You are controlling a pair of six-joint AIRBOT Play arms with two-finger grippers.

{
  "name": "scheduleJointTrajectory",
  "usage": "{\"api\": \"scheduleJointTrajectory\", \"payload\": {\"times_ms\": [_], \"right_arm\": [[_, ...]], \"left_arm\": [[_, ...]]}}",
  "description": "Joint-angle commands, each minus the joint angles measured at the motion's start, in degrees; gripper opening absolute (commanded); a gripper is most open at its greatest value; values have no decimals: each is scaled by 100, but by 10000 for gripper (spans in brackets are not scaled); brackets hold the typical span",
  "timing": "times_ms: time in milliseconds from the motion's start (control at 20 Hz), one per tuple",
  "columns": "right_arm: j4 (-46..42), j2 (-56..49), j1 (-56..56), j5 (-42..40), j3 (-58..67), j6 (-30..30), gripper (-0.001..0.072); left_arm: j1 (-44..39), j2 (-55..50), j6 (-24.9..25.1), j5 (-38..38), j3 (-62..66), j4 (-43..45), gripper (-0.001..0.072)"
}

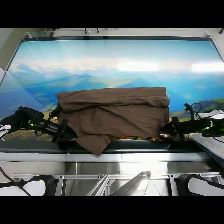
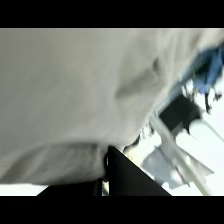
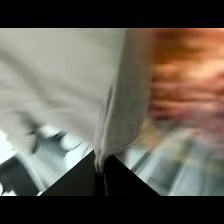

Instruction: Fold the shirts.

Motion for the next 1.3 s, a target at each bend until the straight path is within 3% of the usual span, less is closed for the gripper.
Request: {"api": "scheduleJointTrajectory", "payload": {"times_ms": [0,200,400,600,800,1150,1250], "right_arm": [[472,437,-216,597,70,-111,16],[470,1005,-1482,573,146,140,16],[380,1088,-2568,671,146,197,16],[444,1088,-2688,697,144,197,16],[970,1088,-2031,632,144,37,16],[1613,1054,-839,-1853,166,-90,16],[1853,901,-708,-2133,186,-505,17]], "left_arm": [[37,52,424,962,2,-258,23],[671,619,723,1226,4,-431,23],[1934,951,448,1213,2,-378,23],[2573,1106,376,1110,2,-400,22],[2363,1211,374,957,76,-597,22],[1370,529,-2,859,2031,-544,22],[1163,96,-101,881,2664,-535,22]]}}
